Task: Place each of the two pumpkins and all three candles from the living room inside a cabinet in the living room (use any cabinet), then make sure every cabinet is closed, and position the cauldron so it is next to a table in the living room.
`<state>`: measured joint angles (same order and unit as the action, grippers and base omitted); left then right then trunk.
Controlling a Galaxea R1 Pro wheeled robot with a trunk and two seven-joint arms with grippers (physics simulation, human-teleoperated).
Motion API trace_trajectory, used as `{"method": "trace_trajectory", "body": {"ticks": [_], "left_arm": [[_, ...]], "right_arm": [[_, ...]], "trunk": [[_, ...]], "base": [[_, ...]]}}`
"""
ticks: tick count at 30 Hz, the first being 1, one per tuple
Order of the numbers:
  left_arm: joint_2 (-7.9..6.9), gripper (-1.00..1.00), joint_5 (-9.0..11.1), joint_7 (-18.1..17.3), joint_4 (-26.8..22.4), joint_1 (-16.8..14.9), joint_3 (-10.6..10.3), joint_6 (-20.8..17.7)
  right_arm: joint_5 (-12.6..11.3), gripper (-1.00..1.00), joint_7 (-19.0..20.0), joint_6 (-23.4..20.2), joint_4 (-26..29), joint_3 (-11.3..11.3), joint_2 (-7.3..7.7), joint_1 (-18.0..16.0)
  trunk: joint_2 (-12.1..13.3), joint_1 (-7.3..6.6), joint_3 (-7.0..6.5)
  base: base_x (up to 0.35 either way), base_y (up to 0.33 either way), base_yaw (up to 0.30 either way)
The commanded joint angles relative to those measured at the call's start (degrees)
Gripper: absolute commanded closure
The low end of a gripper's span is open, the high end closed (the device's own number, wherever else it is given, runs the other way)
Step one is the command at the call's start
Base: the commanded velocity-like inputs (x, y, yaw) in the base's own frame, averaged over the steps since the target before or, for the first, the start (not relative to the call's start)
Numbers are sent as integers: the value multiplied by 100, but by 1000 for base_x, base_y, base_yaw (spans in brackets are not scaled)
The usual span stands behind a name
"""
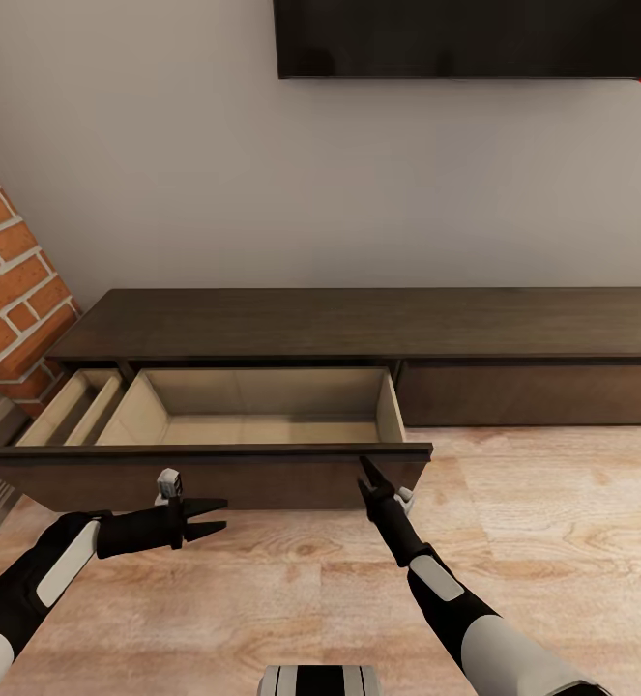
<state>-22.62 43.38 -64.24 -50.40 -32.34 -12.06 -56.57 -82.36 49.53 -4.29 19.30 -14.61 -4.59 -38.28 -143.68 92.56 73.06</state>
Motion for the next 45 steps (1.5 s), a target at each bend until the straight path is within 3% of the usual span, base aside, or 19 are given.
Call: {"method": "trace_trajectory", "body": {"ticks": [1, 24, 27, 35, 36, 40, 41, 45], "left_arm": [[-2, -100, 22, -9, 3, -6, -16, -29], [-6, -100, 52, -16, -50, -4, -10, -29], [-6, -100, 64, -18, -56, -8, -10, -34], [-6, -100, 80, -18, -58, -9, -11, -44], [-6, -100, 82, -18, -38, -9, -13, -45], [-6, -100, 80, -16, -5, -9, -16, -46], [-1, -100, 76, -15, -1, -9, -17, -47], [-2, -100, 78, -14, 0, -10, -24, -47]], "right_arm": [[-60, -100, 22, -45, -5, -21, 2, -4], [-35, -100, 65, -79, 22, -76, 25, -4], [54, -100, 71, -285, 53, -96, 27, -4], [778, -100, 46, -1024, 110, -106, 22, -4], [1055, -100, 30, -1123, 111, -131, 20, -4], [1716, -100, -42, -1292, 96, -193, 4, -4], [1981, -100, -124, -1323, 98, -241, 3, -4], [2351, -100, -285, -1507, 87, -295, 17, -4]], "trunk": [[-2, -1, 4], [-2, -1, 4], [2, -9, -62], [13, -29, -240], [14, -32, -262], [20, -42, -350], [21, -45, -373], [26, -55, -461]], "base": [[-16, 0, 0], [-140, 0, 0], [-4, 0, 0], [0, 0, 0], [0, 0, 0], [-45, 0, 0], [-218, 0, 0], [-121, 0, 0]]}}
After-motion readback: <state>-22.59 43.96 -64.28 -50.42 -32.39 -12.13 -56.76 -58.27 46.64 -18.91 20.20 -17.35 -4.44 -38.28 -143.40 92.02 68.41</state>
